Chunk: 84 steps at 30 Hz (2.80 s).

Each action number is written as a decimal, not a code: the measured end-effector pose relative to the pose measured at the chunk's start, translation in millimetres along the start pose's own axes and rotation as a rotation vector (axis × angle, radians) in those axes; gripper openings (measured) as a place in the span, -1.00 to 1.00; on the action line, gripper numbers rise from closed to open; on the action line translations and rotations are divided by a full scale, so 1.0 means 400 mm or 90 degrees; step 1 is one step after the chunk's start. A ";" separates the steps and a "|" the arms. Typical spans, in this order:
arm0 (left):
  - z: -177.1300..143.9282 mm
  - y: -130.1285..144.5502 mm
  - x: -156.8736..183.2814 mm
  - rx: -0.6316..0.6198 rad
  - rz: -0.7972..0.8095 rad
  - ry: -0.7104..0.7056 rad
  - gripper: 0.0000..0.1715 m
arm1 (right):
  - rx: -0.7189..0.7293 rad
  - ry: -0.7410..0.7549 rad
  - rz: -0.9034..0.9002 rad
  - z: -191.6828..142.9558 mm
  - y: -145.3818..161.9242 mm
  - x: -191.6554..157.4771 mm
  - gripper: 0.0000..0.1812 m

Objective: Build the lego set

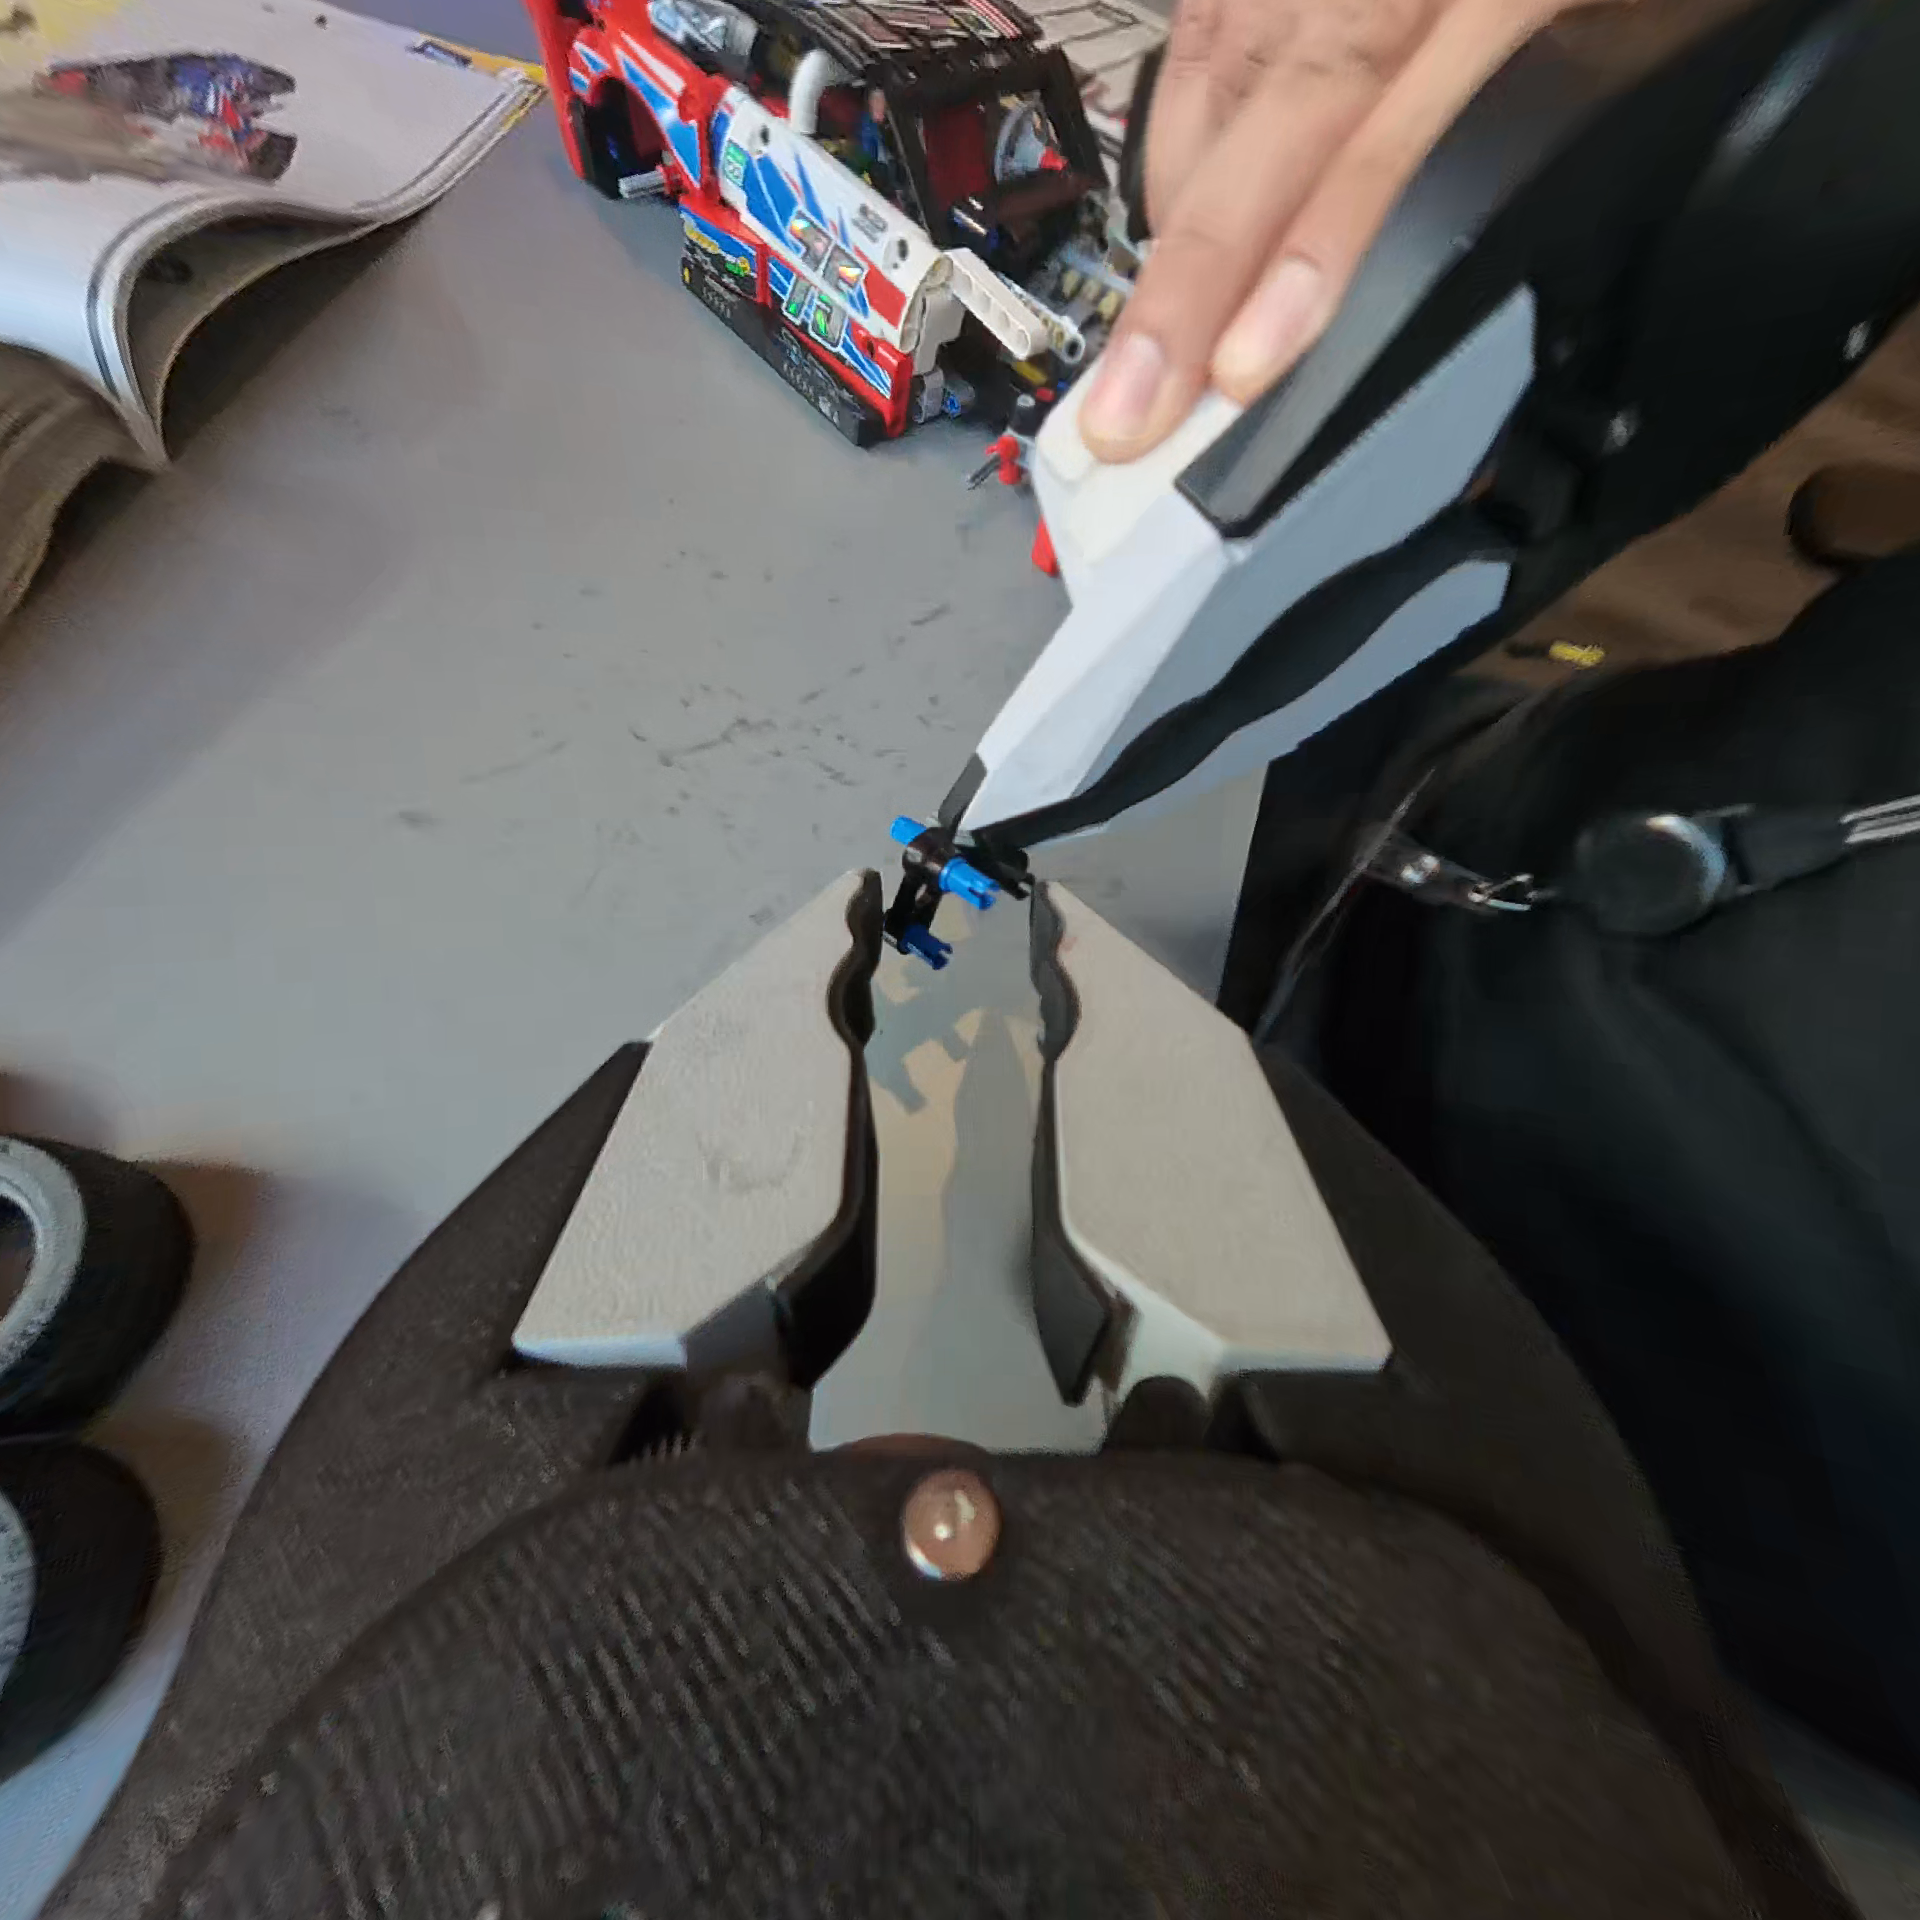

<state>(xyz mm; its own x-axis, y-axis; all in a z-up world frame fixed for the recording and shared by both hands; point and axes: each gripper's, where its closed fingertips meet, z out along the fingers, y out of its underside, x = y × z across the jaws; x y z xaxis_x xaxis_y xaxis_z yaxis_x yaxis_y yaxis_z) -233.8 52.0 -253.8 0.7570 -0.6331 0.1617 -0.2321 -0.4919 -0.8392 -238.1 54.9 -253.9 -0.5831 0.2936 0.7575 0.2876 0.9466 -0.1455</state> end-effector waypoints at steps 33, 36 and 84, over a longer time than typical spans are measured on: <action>-0.156 -0.203 0.099 0.463 0.212 -0.066 -0.83 | 0.581 -0.239 0.921 -0.201 -0.072 0.158 -0.94; -0.153 -0.205 0.102 0.483 0.185 -0.050 -0.83 | 0.630 -0.277 0.960 -0.199 -0.069 0.164 -0.91; -0.103 -0.056 -0.004 0.131 -0.153 0.088 -0.94 | 0.339 -0.056 0.825 -0.088 -0.031 0.146 -1.00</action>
<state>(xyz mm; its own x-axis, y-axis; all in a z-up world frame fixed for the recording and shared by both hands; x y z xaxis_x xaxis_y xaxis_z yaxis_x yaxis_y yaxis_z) -255.0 39.5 -213.9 0.6821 -0.5955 0.4245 0.0815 -0.5149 -0.8533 -249.0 55.9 -185.5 -0.1803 0.9739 -0.1376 0.3441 -0.0687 -0.9364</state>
